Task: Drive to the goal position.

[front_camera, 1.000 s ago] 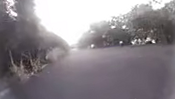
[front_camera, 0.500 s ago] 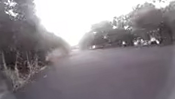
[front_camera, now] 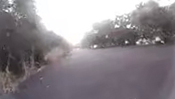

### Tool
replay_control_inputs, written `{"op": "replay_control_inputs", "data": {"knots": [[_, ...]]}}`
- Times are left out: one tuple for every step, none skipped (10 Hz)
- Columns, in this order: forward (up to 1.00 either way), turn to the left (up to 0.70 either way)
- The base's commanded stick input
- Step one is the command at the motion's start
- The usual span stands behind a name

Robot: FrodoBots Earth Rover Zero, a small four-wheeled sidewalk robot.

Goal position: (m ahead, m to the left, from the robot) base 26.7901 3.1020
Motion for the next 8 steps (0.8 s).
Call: {"op": "replay_control_inputs", "data": {"knots": [[0.7,0.0],[0.7,0.0],[0.7,0.0],[0.7,0.0],[0.7,0.0],[0.7,0.0],[0.7,0.0],[0.7,0.0]]}}
